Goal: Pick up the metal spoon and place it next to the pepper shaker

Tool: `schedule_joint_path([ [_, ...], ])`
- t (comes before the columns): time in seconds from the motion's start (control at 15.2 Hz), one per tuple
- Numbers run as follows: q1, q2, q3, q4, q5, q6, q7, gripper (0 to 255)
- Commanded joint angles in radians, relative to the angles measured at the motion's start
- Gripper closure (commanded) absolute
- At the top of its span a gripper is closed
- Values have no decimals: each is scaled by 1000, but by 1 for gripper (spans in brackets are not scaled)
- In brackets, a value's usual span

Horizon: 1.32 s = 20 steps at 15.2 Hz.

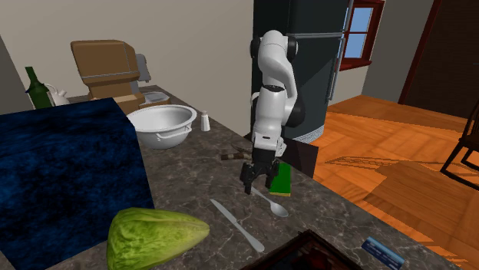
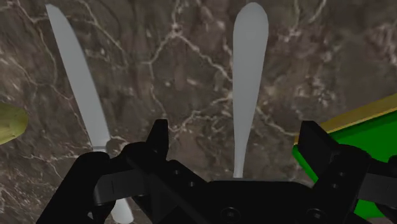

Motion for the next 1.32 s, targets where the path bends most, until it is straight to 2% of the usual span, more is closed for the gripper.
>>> schedule_joint_path([
  [0.0,0,7,0,-6,0,-3,-1,255],
  [0.59,2,5,1,-8,-1,-3,2,255],
  [1.25,-2,-57,9,54,35,-125,-29,255],
])
